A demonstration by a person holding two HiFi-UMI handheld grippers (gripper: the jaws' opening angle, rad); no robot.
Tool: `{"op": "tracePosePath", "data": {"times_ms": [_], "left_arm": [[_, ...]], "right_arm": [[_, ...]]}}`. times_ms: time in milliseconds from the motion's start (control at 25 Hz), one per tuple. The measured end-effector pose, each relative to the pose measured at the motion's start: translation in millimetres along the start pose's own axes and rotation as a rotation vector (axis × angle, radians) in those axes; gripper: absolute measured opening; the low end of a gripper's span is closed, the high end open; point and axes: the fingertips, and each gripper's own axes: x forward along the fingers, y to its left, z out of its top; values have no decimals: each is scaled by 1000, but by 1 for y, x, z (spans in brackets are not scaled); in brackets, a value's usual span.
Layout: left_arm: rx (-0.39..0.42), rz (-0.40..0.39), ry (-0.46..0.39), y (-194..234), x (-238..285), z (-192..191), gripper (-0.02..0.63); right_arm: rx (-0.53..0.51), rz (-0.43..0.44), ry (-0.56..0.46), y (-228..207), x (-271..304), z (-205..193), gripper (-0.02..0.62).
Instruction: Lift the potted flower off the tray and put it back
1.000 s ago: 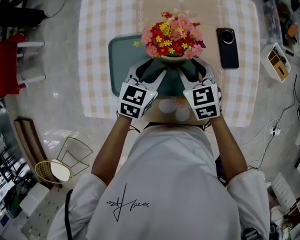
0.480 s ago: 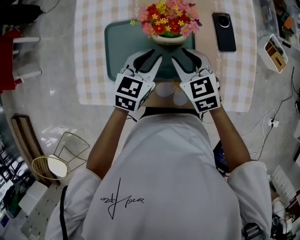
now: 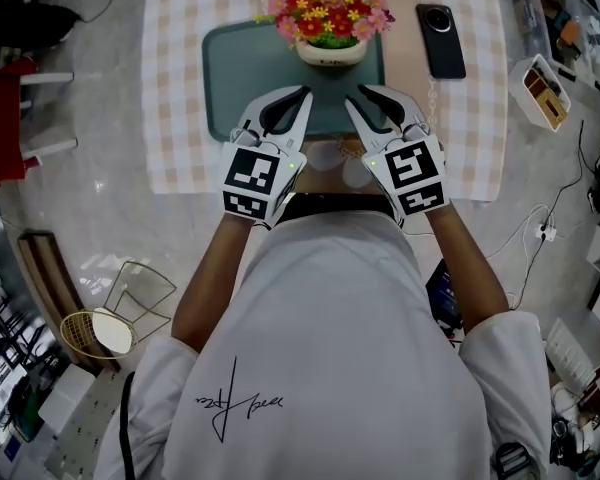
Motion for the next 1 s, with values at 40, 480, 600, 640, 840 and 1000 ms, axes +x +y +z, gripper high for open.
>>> {"op": "tracePosePath", "data": {"times_ms": [40,480,600,640,840,1000], "left_arm": [[1,1,-5,-1,-3,1,-2],[63,-69,-117,-39,-46,19,-2],[57,-70,-115,-43,-55,16,-2],[56,-71,-115,-45,-59,15,-2],[113,-80,-108,-56,-79,14,-2],[83,-106,-133,-63,-96,16,-2]], "right_arm": [[2,2,-7,1,-2,2,87],[22,24,-45,32,-32,17,6],[24,25,-44,39,-40,15,6],[22,25,-46,41,-43,16,6],[22,30,-52,55,-58,14,6],[6,44,-60,70,-67,17,6]]}}
